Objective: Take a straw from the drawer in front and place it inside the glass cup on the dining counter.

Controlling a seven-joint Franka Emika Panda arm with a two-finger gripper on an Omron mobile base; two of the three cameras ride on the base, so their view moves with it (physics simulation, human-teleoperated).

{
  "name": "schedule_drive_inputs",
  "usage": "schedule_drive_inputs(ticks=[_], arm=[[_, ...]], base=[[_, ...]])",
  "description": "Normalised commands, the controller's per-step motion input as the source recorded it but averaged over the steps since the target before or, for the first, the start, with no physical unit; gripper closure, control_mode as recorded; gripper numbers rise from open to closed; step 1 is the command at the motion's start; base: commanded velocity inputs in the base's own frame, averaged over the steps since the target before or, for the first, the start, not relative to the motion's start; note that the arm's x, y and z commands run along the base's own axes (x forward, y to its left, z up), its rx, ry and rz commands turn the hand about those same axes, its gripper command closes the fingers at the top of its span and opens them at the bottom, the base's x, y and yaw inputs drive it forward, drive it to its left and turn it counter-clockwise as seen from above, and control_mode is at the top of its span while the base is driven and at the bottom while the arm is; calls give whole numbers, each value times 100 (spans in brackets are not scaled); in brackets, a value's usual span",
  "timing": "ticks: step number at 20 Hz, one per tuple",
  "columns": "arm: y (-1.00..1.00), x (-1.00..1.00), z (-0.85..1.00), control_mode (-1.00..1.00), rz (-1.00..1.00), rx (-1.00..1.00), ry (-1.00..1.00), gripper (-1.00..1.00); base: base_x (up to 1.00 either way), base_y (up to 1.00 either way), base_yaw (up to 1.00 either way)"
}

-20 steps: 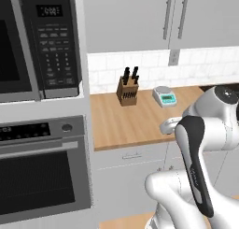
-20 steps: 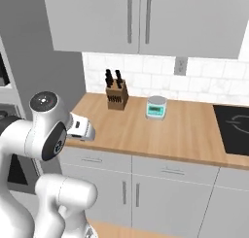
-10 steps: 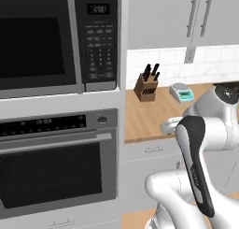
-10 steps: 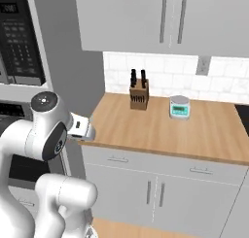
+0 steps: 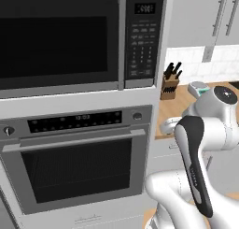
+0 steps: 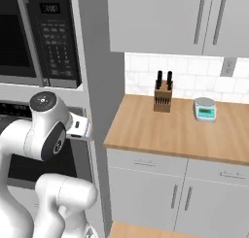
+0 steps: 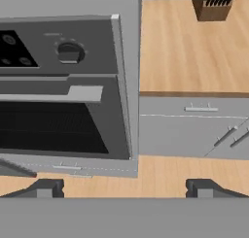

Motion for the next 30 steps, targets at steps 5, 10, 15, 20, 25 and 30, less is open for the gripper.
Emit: schedule_drive_inputs(ticks=[5,10,15,20,25,30], arm=[[0,0,0,100,0,0,0,-100],[0,0,0,100,0,0,0,-100],[0,0,0,-100,0,0,0,-100],[-62,-28,-26,-100,0,9,-4,-100],[-100,-15,-69,-100,-1,16,-6,-100],[-84,0,-94,-100,-20,46,-19,-100]], base=[[-15,48,0],[-32,33,0],[-9,15,0],[0,0,0],[0,0,0],[0,0,0]])
